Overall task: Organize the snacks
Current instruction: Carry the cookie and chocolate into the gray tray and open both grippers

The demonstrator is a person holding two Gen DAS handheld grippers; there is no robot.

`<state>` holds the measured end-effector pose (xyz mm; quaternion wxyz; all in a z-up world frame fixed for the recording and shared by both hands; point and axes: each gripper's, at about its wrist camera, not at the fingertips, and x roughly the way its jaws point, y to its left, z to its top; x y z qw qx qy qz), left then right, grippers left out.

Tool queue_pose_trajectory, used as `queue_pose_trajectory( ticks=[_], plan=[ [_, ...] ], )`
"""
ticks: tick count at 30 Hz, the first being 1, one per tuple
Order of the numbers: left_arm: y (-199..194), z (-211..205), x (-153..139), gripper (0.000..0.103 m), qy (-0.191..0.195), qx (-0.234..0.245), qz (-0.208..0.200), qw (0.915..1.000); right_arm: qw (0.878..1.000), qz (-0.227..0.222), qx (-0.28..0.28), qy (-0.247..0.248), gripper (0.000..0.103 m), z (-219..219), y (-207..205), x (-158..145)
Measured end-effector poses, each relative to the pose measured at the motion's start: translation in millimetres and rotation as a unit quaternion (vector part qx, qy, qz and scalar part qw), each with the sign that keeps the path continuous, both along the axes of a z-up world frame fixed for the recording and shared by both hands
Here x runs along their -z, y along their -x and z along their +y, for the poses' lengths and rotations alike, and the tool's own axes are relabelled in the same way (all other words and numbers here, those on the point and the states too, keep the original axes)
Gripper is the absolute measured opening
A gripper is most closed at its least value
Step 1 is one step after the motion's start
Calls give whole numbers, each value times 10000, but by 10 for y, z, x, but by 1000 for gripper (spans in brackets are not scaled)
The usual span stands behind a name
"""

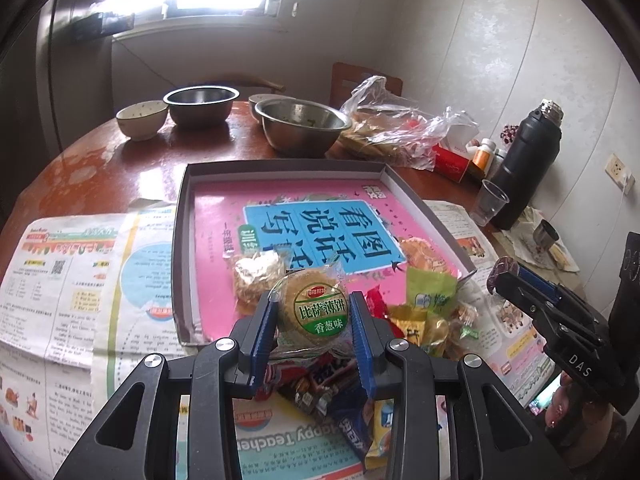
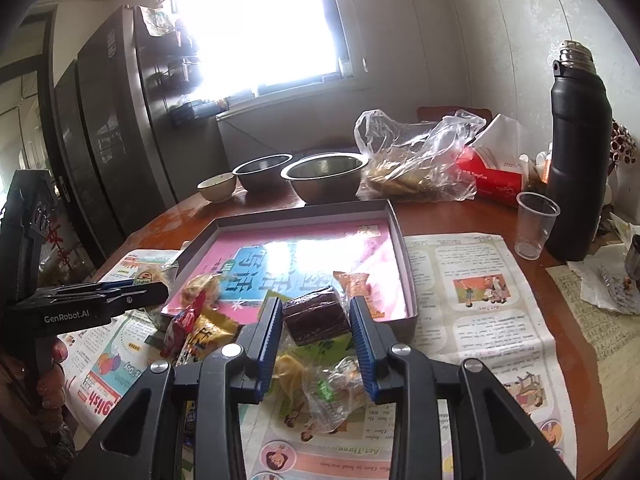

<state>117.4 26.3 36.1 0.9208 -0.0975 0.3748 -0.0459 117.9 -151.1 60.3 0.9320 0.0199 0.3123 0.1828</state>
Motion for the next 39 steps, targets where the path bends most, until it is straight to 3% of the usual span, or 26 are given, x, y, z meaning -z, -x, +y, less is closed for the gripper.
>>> queue_pose_trajectory(
  ticks=[24, 39],
  plan=[
    [-475, -105, 136, 37, -24, 62, 155, 9999, 9997, -75, 225, -57, 35, -4, -408, 12],
    [-839, -134, 281, 37, 181, 258, 316, 9990, 9958, 459, 780, -119, 35, -237, -680, 266]
  ],
)
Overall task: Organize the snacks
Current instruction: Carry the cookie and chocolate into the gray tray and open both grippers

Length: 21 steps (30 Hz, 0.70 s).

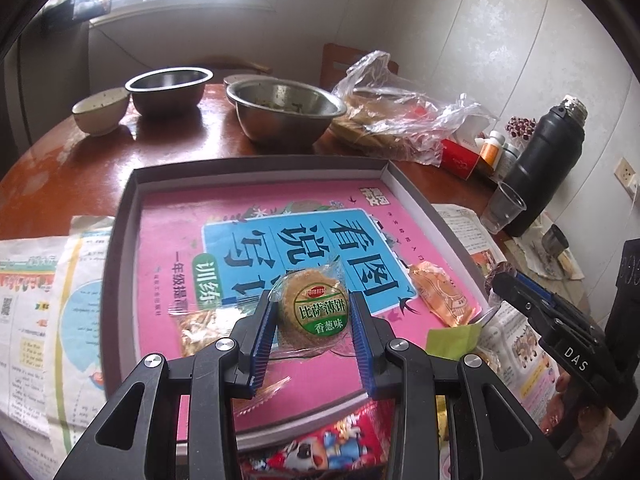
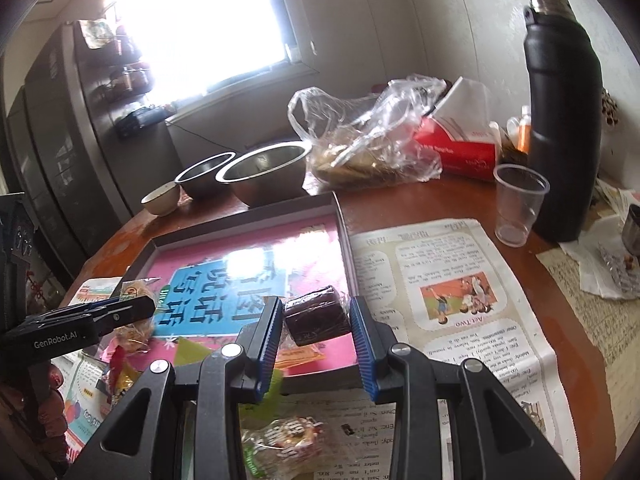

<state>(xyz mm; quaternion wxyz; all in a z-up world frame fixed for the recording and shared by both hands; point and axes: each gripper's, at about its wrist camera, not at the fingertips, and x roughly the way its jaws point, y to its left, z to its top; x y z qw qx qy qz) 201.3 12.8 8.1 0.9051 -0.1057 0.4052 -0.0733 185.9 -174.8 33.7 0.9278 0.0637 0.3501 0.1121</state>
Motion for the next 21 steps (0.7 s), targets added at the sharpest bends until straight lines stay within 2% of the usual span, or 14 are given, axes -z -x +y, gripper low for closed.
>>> queue_pose_trajectory(
  ticks=[12, 21],
  plan=[
    [-79, 4, 147, 37, 137, 171, 164, 9996, 9996, 230, 156, 31, 35, 0, -103, 144],
    [-95, -52, 222, 38, 43, 275, 274, 9992, 9995, 254, 66, 190, 35, 118, -109, 160]
  ],
)
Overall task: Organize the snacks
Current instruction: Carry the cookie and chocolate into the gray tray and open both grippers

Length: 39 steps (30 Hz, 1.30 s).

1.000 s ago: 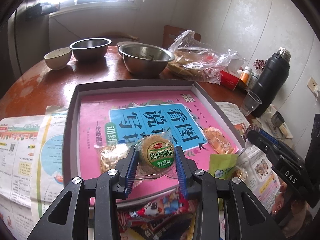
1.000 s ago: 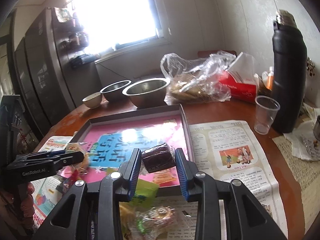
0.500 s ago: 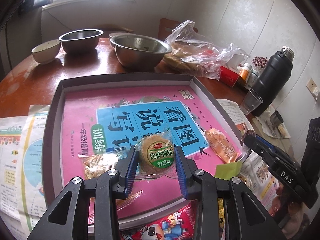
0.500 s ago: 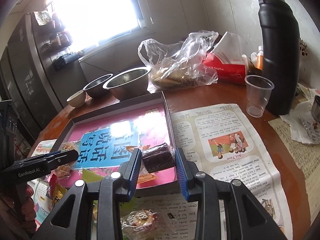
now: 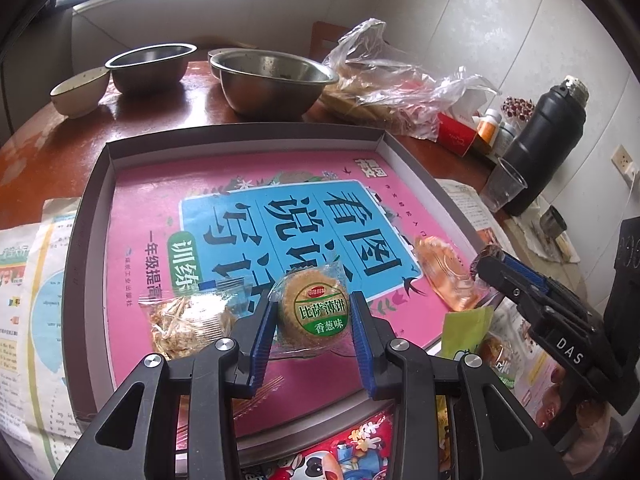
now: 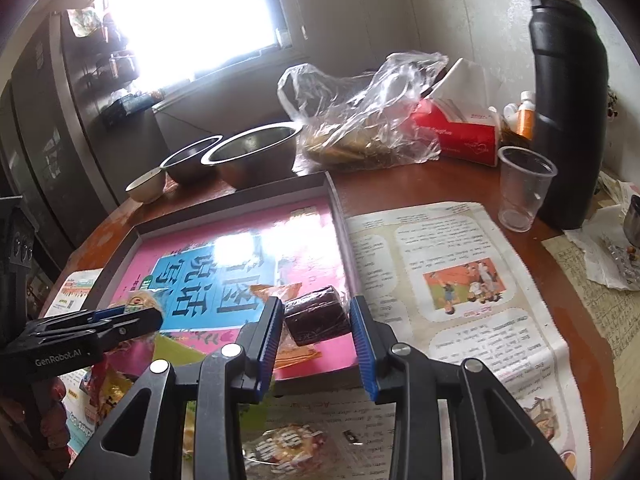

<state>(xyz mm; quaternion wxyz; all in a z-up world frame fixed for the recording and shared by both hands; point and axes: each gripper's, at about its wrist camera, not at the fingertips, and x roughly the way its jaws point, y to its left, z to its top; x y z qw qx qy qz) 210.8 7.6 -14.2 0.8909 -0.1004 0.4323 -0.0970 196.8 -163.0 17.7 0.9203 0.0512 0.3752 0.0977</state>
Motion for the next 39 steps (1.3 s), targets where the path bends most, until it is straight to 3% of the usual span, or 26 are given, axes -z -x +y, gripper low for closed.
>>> queue_pose_trajectory(
  ticks=[33, 39],
  plan=[
    [11, 13, 20, 39, 106, 63, 87, 9999, 9998, 78, -59, -156, 35, 13, 57, -15],
    [13, 56, 10, 44, -13, -57, 62, 10000, 9998, 92, -50, -155, 35, 7, 68, -17]
  ],
)
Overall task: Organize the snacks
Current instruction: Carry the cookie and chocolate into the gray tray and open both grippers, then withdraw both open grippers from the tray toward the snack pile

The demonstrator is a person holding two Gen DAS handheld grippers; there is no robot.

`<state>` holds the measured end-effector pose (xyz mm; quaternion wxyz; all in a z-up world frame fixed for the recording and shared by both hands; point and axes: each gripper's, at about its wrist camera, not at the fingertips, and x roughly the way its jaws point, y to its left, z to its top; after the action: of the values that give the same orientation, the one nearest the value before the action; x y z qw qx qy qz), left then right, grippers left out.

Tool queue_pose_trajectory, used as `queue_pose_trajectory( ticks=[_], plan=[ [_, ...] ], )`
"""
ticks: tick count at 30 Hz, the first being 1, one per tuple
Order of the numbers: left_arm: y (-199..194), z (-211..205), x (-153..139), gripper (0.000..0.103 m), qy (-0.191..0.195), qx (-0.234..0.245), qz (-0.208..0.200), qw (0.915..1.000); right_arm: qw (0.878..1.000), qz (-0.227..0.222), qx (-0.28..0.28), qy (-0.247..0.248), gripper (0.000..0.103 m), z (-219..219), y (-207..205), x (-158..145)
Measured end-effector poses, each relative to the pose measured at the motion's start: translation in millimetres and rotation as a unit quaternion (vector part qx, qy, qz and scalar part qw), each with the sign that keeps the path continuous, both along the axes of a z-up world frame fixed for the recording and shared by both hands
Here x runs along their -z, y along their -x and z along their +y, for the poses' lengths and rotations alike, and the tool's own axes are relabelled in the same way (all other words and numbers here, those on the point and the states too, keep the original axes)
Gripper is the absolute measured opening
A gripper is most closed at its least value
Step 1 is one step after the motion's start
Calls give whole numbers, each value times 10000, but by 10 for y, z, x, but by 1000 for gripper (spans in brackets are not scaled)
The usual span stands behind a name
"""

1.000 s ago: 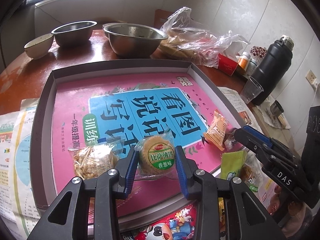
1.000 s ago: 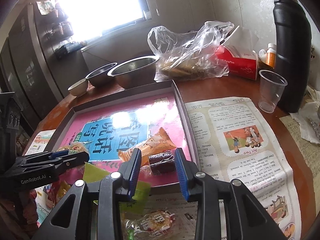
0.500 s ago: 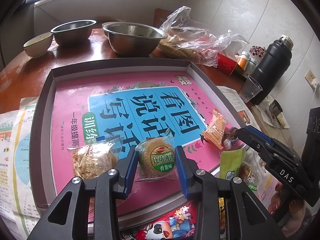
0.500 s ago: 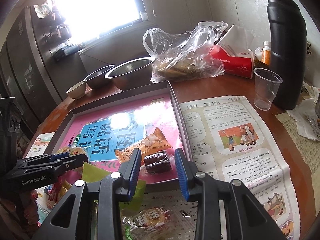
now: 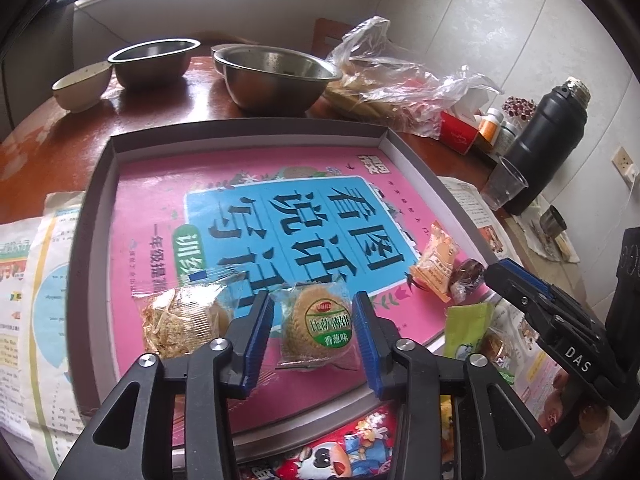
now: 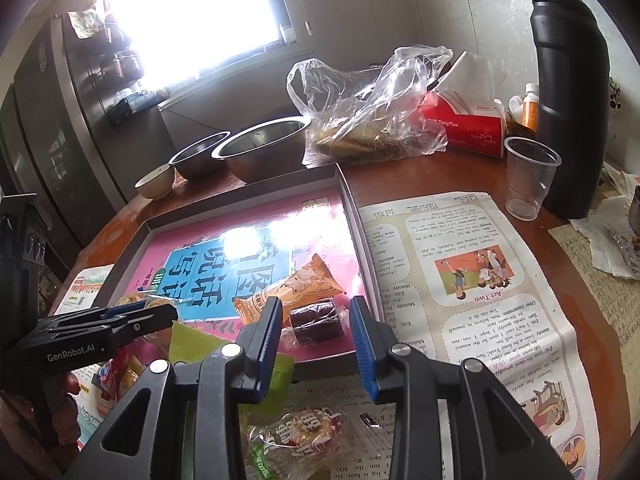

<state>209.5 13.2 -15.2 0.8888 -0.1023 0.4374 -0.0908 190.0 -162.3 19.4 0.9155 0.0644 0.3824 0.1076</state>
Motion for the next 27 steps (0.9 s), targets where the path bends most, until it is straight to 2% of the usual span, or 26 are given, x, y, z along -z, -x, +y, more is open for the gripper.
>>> queue_pose_trajectory(
  ticks=[3, 13, 16, 24, 27],
  plan=[
    [-2, 26, 1, 46, -74, -49, 1, 10000, 10000, 0, 4, -14, 35, -9, 13, -2],
    [4, 91, -17, 55, 22, -128, 6, 9999, 10000, -11, 19, -49, 35, -16, 50, -25],
    [15, 109, -34, 63, 115, -154, 16, 9998, 10000, -16, 2, -61, 35, -14, 57, -33],
    [102, 118, -133, 66, 64, -203, -89, 9997, 9999, 3, 12, -130, 35, -36, 69, -51],
    [152, 141, -192, 71, 35, -246, -158, 9996, 9999, -19, 21, -150, 40, -54, 79, -74]
  ],
)
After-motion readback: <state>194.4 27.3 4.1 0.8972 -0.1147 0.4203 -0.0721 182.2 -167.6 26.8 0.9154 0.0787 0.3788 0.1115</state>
